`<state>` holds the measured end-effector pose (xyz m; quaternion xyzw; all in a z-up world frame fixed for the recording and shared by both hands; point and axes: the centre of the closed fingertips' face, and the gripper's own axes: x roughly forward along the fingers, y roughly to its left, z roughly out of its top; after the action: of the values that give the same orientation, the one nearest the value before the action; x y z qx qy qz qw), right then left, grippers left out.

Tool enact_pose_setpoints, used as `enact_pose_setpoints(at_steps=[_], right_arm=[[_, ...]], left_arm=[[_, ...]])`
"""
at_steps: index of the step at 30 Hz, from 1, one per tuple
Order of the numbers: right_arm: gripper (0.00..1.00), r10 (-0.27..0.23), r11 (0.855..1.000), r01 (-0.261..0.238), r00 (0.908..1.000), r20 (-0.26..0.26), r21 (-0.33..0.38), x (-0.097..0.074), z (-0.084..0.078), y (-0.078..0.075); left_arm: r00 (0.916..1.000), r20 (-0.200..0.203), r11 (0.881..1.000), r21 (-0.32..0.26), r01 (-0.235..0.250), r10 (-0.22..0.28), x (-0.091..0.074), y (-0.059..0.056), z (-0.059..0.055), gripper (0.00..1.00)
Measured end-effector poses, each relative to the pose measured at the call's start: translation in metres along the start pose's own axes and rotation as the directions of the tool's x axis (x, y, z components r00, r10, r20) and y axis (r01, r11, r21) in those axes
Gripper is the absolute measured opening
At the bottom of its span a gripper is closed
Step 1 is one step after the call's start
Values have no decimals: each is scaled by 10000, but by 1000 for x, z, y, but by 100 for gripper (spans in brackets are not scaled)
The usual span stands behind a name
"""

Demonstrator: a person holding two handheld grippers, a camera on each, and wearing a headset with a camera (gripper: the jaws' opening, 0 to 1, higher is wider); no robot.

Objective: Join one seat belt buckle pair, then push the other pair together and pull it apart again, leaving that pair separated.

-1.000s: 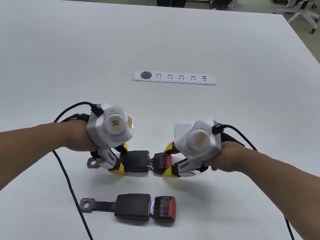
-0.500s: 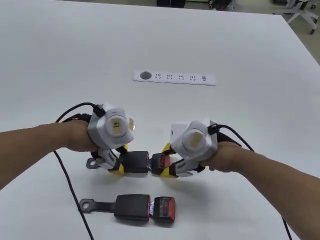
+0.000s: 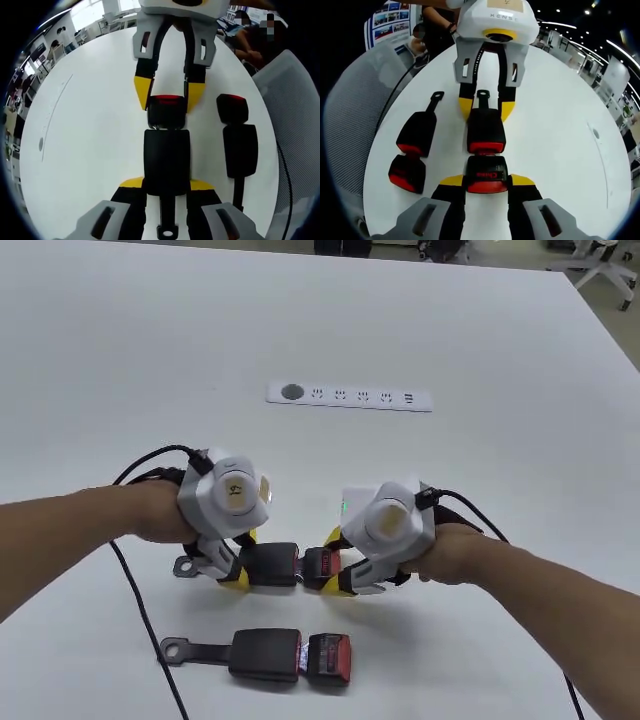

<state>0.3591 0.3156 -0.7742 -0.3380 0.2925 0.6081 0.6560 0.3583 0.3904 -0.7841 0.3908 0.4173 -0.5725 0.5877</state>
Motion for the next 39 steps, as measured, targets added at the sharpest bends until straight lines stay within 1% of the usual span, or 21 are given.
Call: enact_pose_setpoints(at_steps=[11,15,17,18,20,29,35,39], right_arm=[[28,-61,10000,60,10000,-73,-65,-2,-1,0],[28,-12,10000,10,9998,-197,-89,-8,-8,-3],[28,-3,10000,1,9998,-208,-77,-10,-9,-2],[28,2,9999,-6,9996,-290,-124,-11,-11,-2],[28,51,10000,-51,9998,-182,-13,-14,-13,-3],[29,13,10000,-13,9997,-238,11,-11,-14,-3],[29,-3,10000,3,9997,-236,2,-12,-15,-2],[29,18,10000,-19,9995,-321,-34,-13,-18,-1]], left_arm=[[10000,-60,10000,-40,-25,24,-1,0,0,31],[10000,-82,10000,-82,-52,52,-1,0,0,31],[9999,-115,9999,-85,-55,54,-1,0,0,31],[9999,-139,9999,-84,-57,56,-1,0,0,31],[9998,-168,9999,-110,-65,64,0,0,0,31],[9993,-375,9999,-151,-79,73,-1,-1,2,31],[9995,-310,9998,-203,-88,82,0,0,1,32],[9996,-284,9997,-237,-85,78,0,-1,1,32]])
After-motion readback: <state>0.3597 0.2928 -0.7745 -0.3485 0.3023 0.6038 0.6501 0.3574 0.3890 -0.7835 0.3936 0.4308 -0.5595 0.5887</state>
